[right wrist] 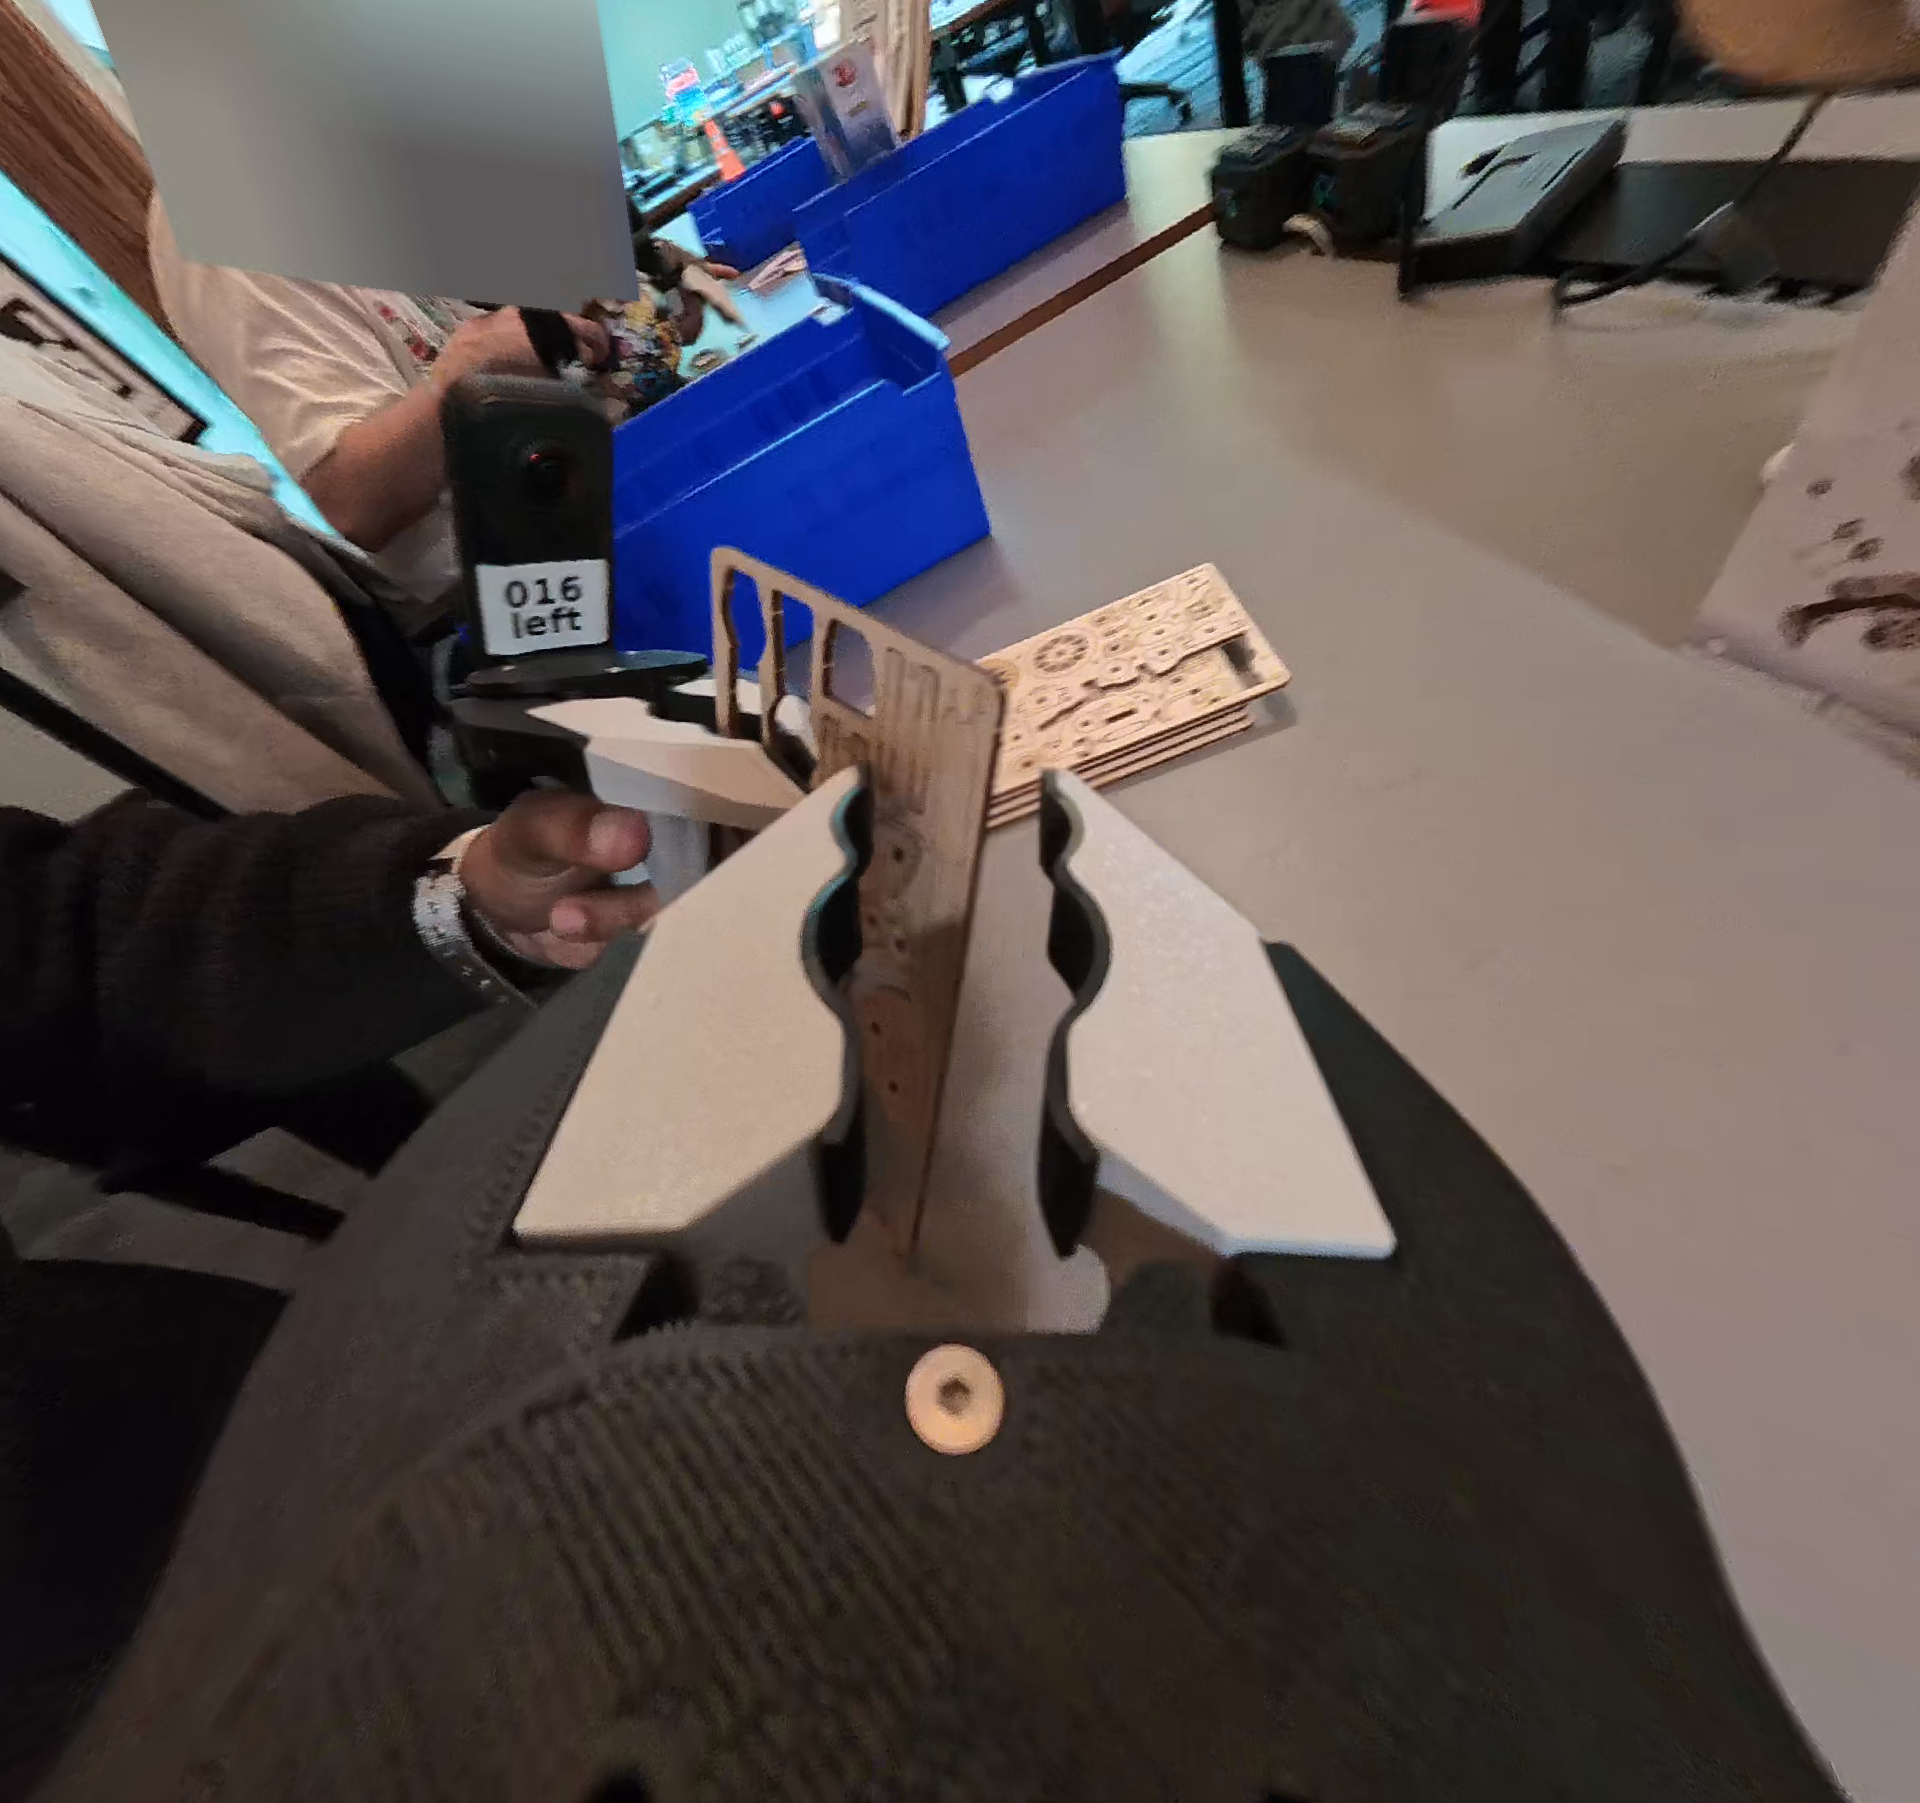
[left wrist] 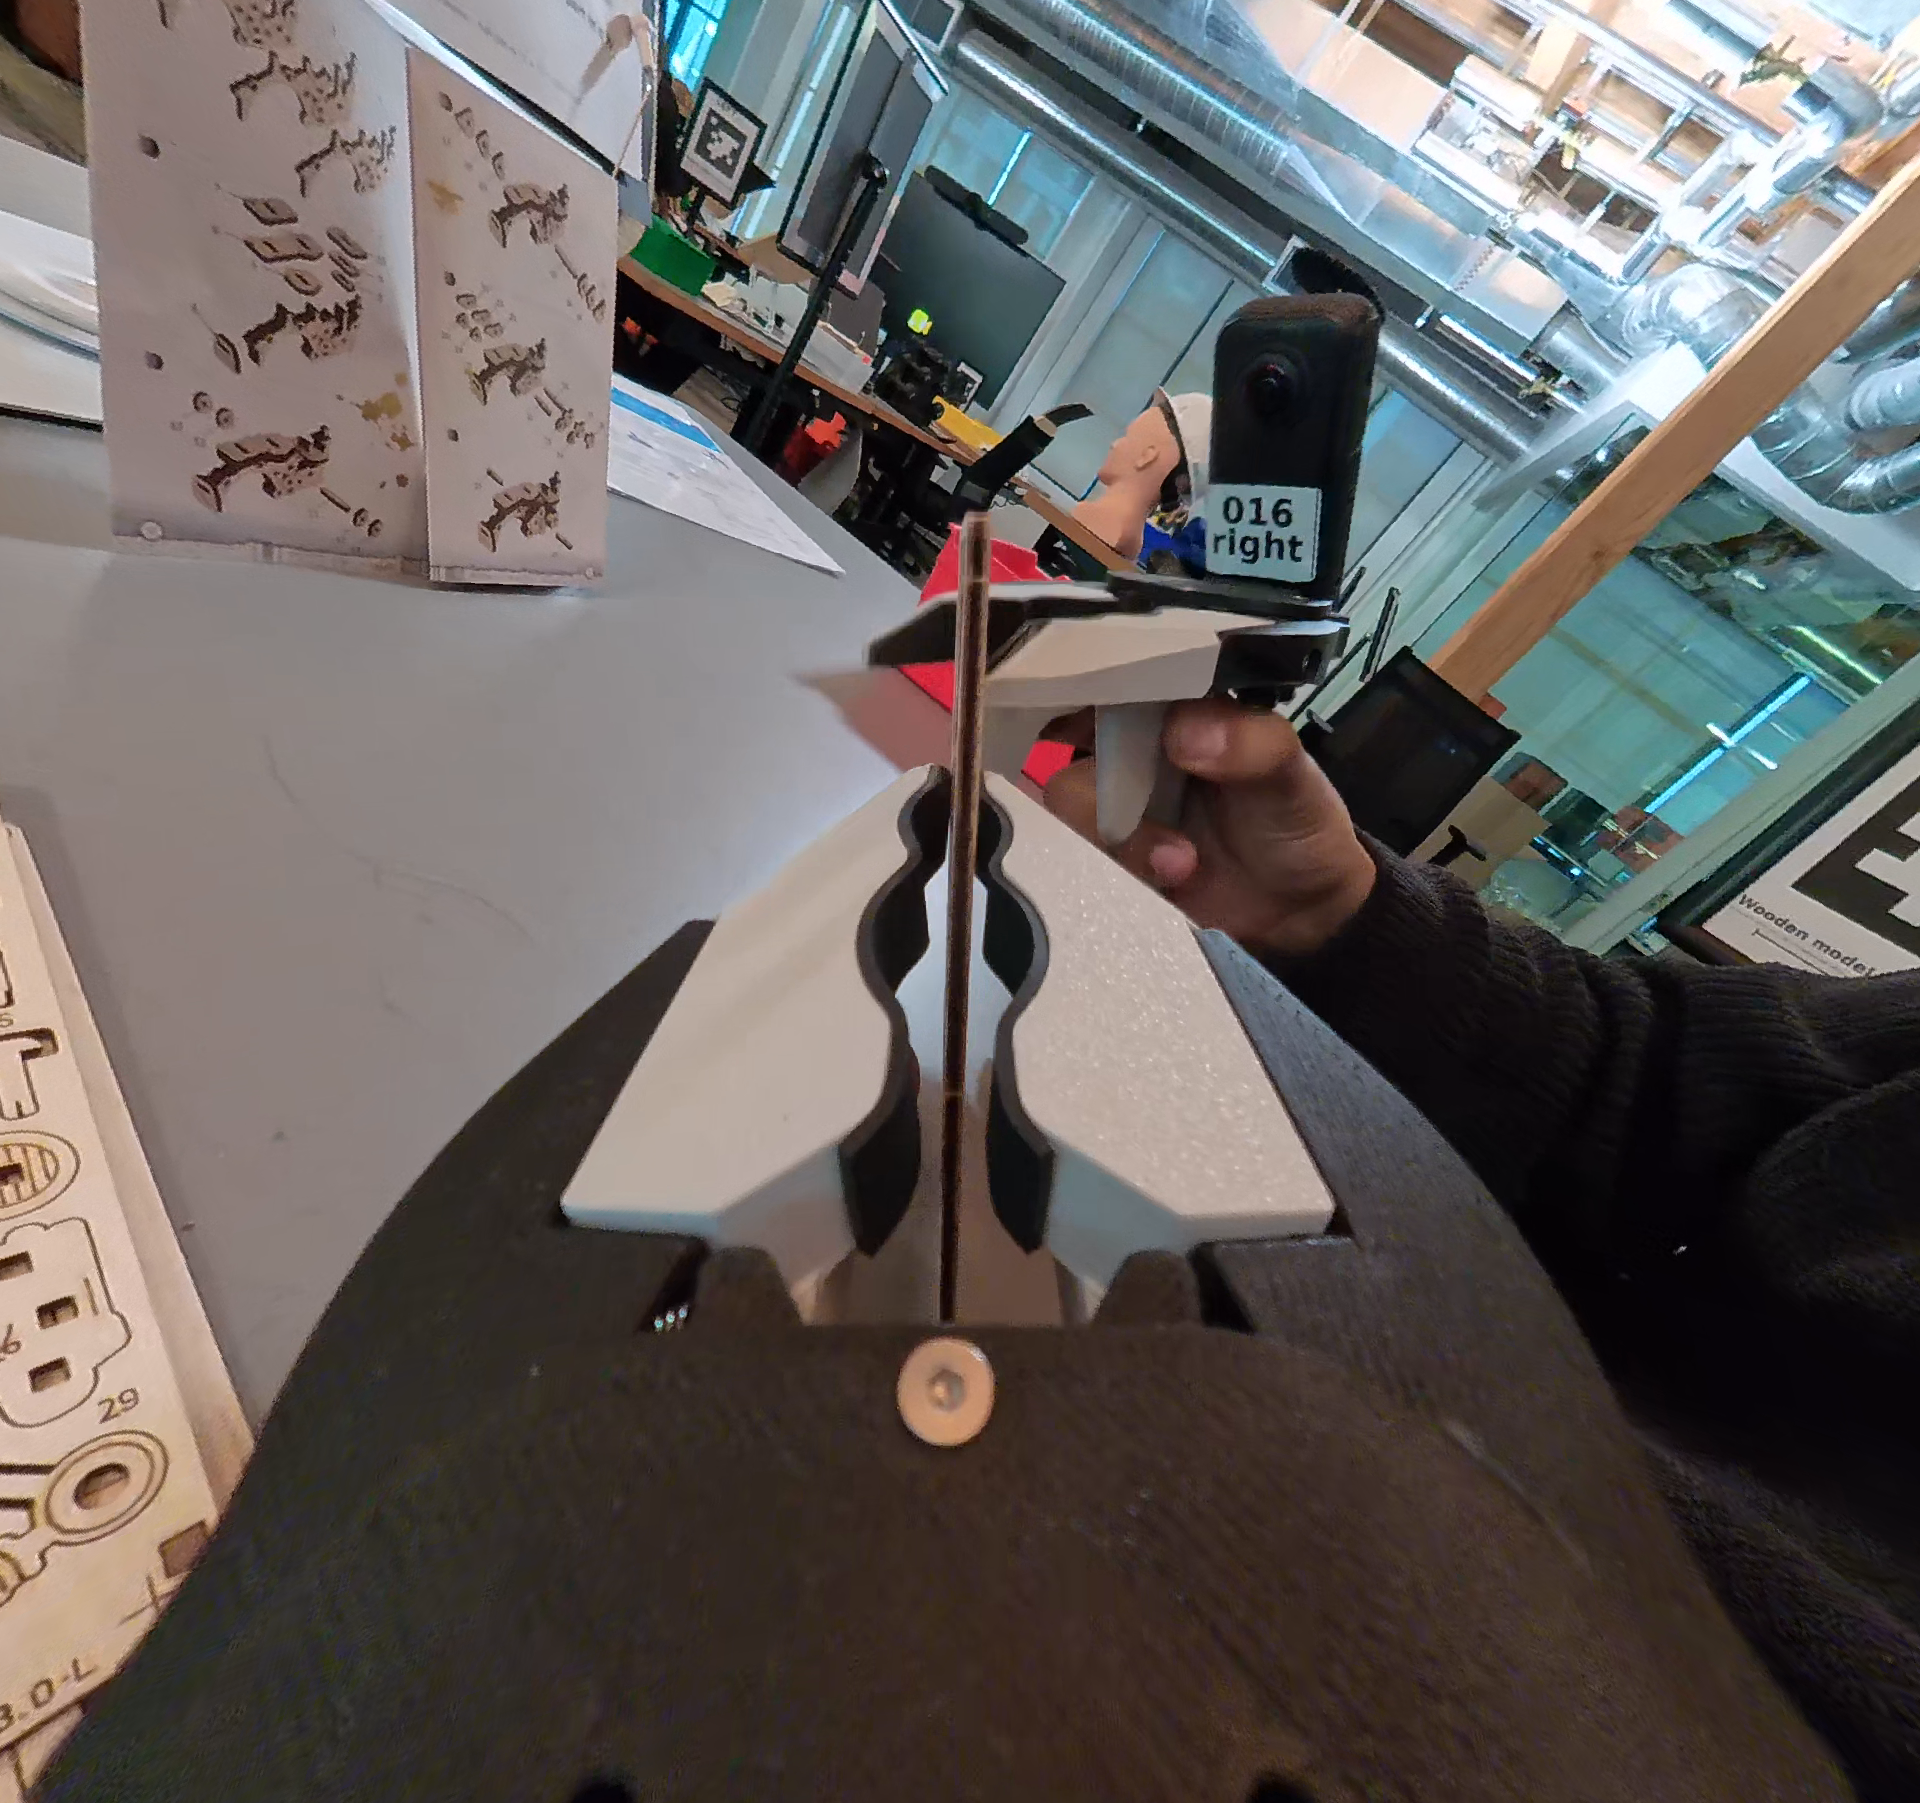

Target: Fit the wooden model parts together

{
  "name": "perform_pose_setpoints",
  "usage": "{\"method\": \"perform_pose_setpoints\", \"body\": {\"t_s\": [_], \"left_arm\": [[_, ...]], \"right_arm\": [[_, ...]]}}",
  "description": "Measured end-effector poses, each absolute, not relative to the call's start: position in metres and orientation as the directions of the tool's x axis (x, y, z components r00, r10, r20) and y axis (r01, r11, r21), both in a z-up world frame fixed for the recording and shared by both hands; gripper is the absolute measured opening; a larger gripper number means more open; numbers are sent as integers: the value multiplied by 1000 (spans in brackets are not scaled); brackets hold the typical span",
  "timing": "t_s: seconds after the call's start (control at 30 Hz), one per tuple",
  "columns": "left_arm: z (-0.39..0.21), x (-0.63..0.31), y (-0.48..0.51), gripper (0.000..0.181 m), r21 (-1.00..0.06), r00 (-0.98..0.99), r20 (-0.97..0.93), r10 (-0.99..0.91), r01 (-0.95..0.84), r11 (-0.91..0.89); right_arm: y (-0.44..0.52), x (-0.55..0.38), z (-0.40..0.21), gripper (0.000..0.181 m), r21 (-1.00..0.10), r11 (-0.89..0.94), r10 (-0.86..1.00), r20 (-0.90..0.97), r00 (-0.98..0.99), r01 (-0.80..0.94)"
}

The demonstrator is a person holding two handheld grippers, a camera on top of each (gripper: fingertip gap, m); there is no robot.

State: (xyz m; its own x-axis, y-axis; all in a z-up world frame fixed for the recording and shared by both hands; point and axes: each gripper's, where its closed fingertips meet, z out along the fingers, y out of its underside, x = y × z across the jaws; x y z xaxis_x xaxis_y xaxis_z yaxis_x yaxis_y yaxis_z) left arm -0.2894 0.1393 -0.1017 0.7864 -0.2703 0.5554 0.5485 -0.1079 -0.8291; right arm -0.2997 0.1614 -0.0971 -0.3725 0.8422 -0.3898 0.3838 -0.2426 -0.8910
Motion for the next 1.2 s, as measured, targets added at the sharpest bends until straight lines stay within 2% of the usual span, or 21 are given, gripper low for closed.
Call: {"method": "perform_pose_setpoints", "body": {"t_s": [0.07, 0.23, 0.33, 0.63, 0.73, 1.1, 1.2], "left_arm": [[-102, -296, 138, 0, -827, 793, 558, -244, 555, -90], [-100, -320, 135, 0, -801, 788, 591, -174, 599, -3], [-93, -310, 133, 0, -796, 770, 589, -245, 605, -11], [-88, -295, 134, 0, -821, 786, 551, -281, 571, -9], [-88, -290, 135, 0, -829, 799, 540, -264, 559, -4], [-87, -289, 135, 0, -832, 805, 536, -255, 555, 5], [-88, -288, 136, 0, -849, 824, 512, -242, 529, 5]], "right_arm": [[177, -299, -88, 42, -914, -220, 880, -337, -334, 340], [193, -297, -67, 41, -953, -209, 934, -261, -245, 217], [172, -303, -86, 48, -941, -165, 935, -245, -256, 297], [153, -300, -86, 24, -913, -266, 864, -368, -344, 308], [149, -301, -87, 28, -913, -266, 862, -368, -347, 308], [150, -299, -85, 23, -891, -320, 825, -429, -368, 322], [150, -299, -86, 25, -903, -289, 843, -397, -362, 318]]}}
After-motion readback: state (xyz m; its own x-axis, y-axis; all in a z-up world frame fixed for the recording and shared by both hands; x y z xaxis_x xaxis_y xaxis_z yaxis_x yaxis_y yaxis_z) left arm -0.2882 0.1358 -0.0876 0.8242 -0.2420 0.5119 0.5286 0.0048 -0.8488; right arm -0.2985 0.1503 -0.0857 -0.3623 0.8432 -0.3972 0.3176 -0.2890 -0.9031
